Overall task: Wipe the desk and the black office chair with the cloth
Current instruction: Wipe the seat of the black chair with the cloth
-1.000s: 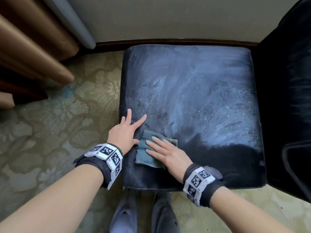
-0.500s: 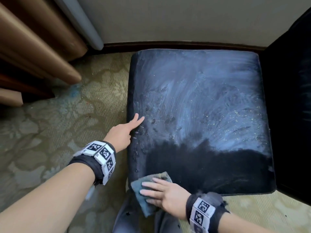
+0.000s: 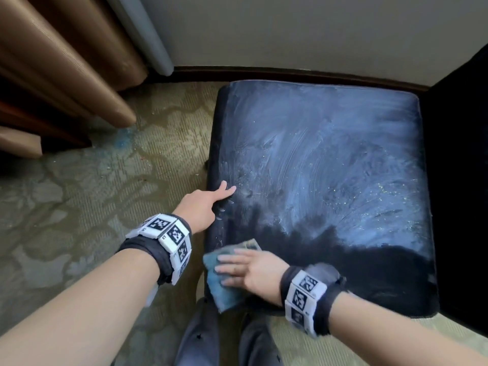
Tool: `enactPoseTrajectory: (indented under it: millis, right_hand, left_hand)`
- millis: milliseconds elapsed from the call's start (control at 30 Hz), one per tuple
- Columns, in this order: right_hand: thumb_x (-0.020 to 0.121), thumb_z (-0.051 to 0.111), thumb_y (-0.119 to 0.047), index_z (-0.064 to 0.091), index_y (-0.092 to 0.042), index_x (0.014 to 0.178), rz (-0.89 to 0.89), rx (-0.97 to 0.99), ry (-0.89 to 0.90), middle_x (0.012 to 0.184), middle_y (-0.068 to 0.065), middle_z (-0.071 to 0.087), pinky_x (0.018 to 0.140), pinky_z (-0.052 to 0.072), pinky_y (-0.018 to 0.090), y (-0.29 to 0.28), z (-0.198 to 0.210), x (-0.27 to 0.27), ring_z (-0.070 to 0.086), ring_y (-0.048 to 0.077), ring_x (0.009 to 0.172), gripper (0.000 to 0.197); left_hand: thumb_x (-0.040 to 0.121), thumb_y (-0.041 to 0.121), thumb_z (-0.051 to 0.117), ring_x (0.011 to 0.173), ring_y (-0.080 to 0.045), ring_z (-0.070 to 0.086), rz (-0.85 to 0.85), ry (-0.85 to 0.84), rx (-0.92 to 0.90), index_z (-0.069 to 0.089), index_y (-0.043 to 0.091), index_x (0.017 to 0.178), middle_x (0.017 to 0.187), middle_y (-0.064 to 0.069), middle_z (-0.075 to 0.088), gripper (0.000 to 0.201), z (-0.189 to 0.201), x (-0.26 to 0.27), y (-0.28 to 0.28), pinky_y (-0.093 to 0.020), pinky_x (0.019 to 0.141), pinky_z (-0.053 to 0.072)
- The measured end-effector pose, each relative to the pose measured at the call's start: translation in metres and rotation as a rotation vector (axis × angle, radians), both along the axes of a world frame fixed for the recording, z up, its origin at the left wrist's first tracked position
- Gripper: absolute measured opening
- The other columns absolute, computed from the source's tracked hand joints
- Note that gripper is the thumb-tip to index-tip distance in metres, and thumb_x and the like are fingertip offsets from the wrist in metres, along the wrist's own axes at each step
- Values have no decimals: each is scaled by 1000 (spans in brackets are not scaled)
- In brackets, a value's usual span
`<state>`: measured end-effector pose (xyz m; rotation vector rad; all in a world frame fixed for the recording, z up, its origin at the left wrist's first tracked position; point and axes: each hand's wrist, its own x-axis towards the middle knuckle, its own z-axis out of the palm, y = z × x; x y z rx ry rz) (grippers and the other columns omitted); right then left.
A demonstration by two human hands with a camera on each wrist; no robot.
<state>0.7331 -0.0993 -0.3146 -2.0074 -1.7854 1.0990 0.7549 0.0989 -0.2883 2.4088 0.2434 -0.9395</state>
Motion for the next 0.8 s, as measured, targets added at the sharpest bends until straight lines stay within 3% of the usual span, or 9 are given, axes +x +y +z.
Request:
enactPoseTrajectory:
  millis: [133,200,267,333,433,533,633,700,800]
  right_hand:
    - [83,37,-24,72,-20,106,-201,2,-292,126,5,61,101,41,44,33,-7,54,53,29,122,42]
    - [80,32,-35,74,-38,92,-17,-82,-242,117,-12,66,101,43,35,26,-10,23,54,15,121,43]
    - [80,26,-44,68,-55,80,68,17,-211,109,-31,63,110,24,20,10,-20,-13,45,-4,125,44]
    - [84,34,-34,73,-42,84,164,-28,-101,110,-18,67,111,15,18,18,-14,-14,56,5,117,40]
    - [87,38,-30,69,-15,111,-65,80,-244,128,6,59,105,34,25,55,-15,38,52,23,123,42]
    - [80,48,-29,75,-26,95,-126,-118,-319,118,0,66,102,42,36,74,-19,49,56,24,119,31]
    - [80,36,-33,74,-39,73,80,-21,-246,99,-13,71,101,37,33,44,-27,2,65,13,104,40]
    - [83,32,-32,74,-40,88,140,4,-172,109,-13,69,104,38,30,34,-24,1,61,11,111,43]
    - [92,40,-29,60,-24,125,-132,34,-269,142,-1,47,114,19,34,67,-11,61,39,19,135,39]
  left_hand:
    - [79,-15,37,103,-27,57,177,-36,-131,13,35,150,148,-4,41,90,-8,-22,3,-22,86,40]
    - [82,-11,40,86,-28,55,252,13,-61,-1,35,151,127,-19,56,92,-8,-37,7,-25,75,39]
    - [84,-10,41,72,-24,46,294,72,28,-8,34,150,115,-23,59,93,-7,-48,9,-27,68,37]
    - [85,-10,41,69,-23,45,305,92,76,-9,31,151,108,-21,59,93,-8,-50,9,-28,67,39]
    - [85,-8,42,75,-28,54,323,84,90,-11,27,151,90,-14,55,92,-14,-44,10,-33,73,46]
    - [86,-5,45,97,-32,61,364,97,65,-12,25,151,122,-20,58,91,-19,-44,10,-41,91,47]
    - [85,-8,40,84,-29,62,344,102,41,-13,31,150,108,-18,62,93,-16,-43,7,-40,84,51]
    - [86,-9,39,83,-29,61,344,80,14,-10,33,151,107,-19,62,91,-13,-40,6,-40,84,51]
    - [85,-9,38,105,-33,58,380,27,-22,-7,28,151,133,-21,52,89,-13,-33,6,-42,96,44]
